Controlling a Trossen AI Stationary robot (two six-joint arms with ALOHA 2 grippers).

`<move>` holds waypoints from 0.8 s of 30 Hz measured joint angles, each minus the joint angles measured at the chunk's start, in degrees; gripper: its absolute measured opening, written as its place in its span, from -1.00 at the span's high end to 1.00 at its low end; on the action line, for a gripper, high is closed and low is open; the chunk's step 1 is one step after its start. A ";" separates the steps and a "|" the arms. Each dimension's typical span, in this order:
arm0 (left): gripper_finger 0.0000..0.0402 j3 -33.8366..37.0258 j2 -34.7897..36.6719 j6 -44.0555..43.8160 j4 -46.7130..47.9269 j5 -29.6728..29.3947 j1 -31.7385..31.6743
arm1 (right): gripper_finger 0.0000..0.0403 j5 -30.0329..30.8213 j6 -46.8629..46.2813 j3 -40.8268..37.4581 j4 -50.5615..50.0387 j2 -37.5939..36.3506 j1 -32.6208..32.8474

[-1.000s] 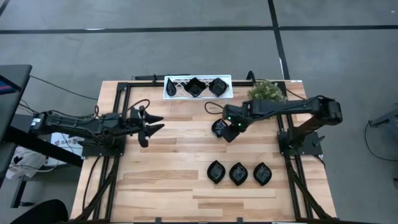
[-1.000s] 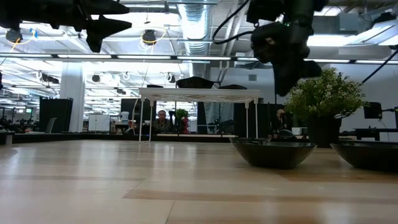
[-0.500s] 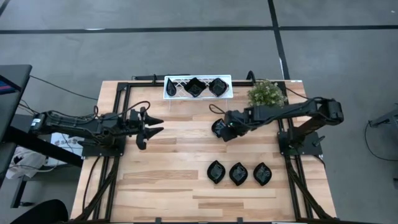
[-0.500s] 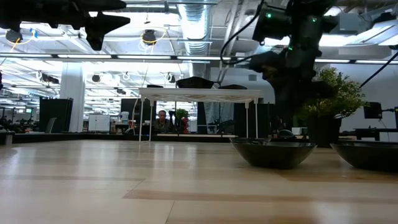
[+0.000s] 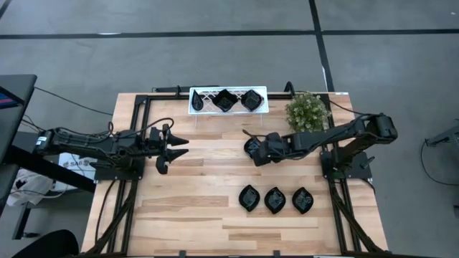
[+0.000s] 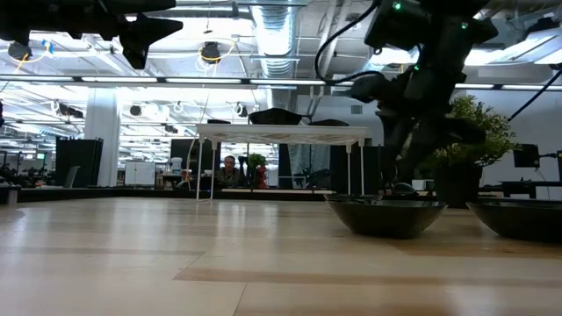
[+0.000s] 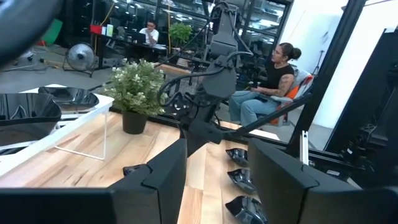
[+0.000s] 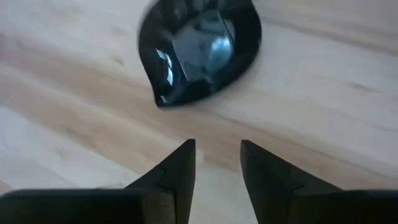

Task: Pick & Place Mini shaped plates
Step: Stack the leaf-shaped plate on top of the leaf-shaped plate on the shelf

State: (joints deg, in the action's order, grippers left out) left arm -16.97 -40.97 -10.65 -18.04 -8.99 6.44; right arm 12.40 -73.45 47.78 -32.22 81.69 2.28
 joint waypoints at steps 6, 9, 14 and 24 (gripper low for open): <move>0.14 -0.02 0.00 0.33 0.00 0.10 0.00 | 0.39 5.03 -3.69 -0.34 0.44 0.00 0.07; 0.14 -0.04 0.00 0.37 0.00 1.54 0.00 | 0.39 5.17 -4.21 -0.34 -2.44 0.00 -0.21; 0.14 -0.04 0.00 0.37 0.02 3.59 0.00 | 0.39 4.06 -5.74 -0.34 -9.80 0.00 0.05; 0.14 -0.07 -0.01 0.37 0.02 3.58 0.00 | 0.39 3.14 -2.18 -0.38 -14.83 -5.79 2.30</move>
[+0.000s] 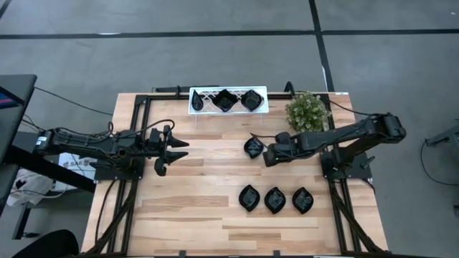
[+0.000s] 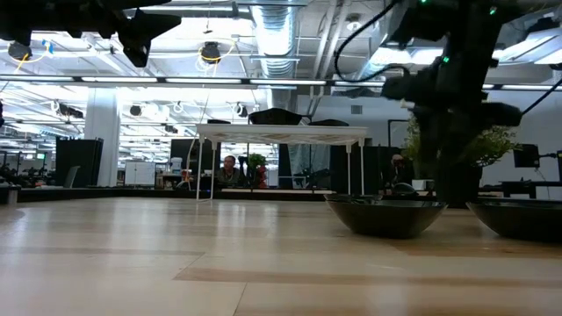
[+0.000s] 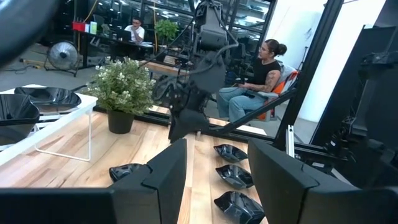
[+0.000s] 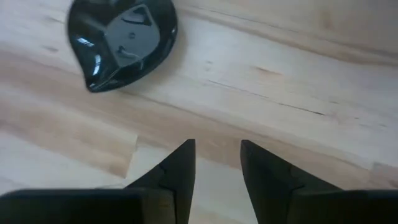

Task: Pick & Place Mini shaped plates
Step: Stack the leaf-shaped plate on top of the leaf-shaped plate on the shelf

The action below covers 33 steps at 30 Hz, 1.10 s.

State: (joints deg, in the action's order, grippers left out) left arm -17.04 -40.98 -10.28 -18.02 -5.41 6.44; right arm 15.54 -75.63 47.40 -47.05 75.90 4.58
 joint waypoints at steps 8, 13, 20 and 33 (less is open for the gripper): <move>0.14 -0.02 0.00 -0.22 -0.02 -0.04 0.00 | 0.39 2.16 5.43 0.02 -4.27 -9.27 -0.91; 0.14 -0.02 0.01 -0.32 -0.03 -0.07 0.00 | 0.39 2.51 7.18 -1.21 -4.85 -14.16 -0.97; 0.14 -0.02 0.01 -0.67 -0.07 -0.07 0.00 | 0.38 2.40 0.90 -12.51 4.48 -24.32 0.48; 0.14 -0.02 0.01 -0.68 -0.40 -0.07 0.00 | 0.38 5.58 -0.75 -21.60 40.06 -17.53 -0.49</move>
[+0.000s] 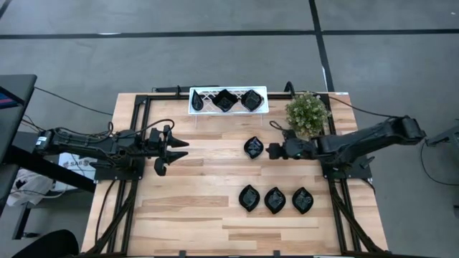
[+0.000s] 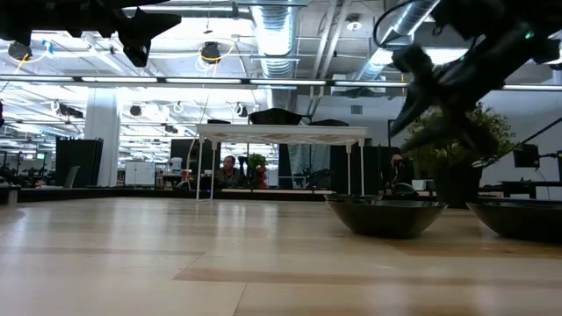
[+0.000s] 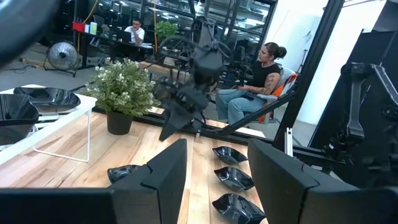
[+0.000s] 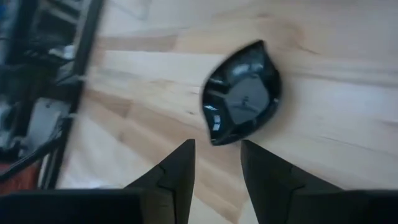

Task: Pick & Place Mini shaped plates
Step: Stack the leaf-shaped plate on top of the leaf-shaped plate on the shelf

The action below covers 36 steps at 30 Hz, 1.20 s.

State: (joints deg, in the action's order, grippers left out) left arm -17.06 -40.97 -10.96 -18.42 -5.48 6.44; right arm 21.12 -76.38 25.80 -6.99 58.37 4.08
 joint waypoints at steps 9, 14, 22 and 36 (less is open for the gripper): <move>0.14 0.00 0.00 -0.02 -0.07 -0.02 0.00 | 0.38 -0.06 -10.86 -0.04 1.18 10.75 -2.14; 0.14 0.00 0.00 -0.02 -0.08 0.00 0.00 | 0.38 -0.04 -10.29 -0.02 9.75 15.33 -2.60; 0.14 0.00 0.00 -0.02 -0.08 0.00 0.00 | 0.38 -0.23 -10.69 -0.02 15.08 22.06 -3.89; 0.14 0.00 0.00 -0.02 -0.08 0.00 0.00 | 0.45 -0.45 -10.53 0.01 19.83 26.48 -5.27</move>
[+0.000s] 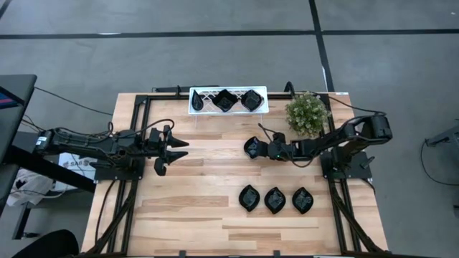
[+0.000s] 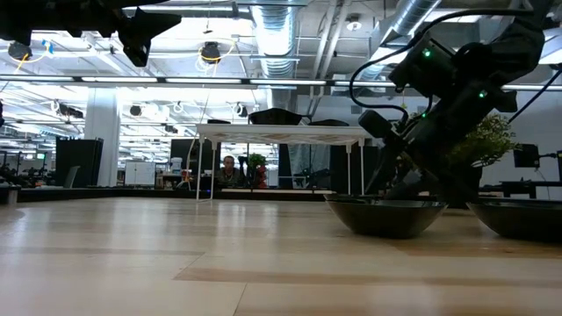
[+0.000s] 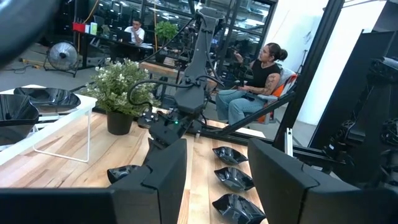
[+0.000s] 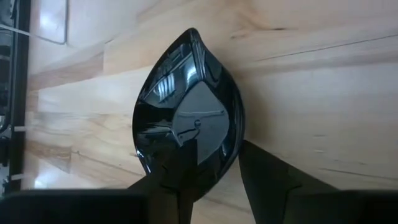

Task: Pick & Place Mini shaped plates
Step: Stack the leaf-shaped plate on top of the leaf-shaped plate on the shelf

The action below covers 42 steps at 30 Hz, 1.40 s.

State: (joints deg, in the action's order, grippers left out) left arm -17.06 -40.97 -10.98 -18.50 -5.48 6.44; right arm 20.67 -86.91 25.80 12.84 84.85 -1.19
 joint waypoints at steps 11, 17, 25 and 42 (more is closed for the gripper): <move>0.14 0.00 0.00 0.01 0.00 0.00 0.00 | 0.82 0.20 -0.15 0.00 -0.19 -0.15 -0.04; 0.14 0.00 0.00 0.01 0.00 0.00 0.00 | 0.97 0.33 0.27 0.00 -0.34 -0.15 -0.04; 0.14 0.00 0.00 0.01 0.00 0.00 0.00 | 0.98 -2.76 0.31 0.04 0.05 -1.91 0.50; 0.14 0.00 -0.02 0.09 0.00 0.00 0.00 | 1.00 -9.25 21.55 0.04 5.21 -22.92 7.33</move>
State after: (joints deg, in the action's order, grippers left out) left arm -17.06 -40.99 -10.90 -18.50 -5.48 6.43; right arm 11.42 -65.36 25.85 18.05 61.94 6.14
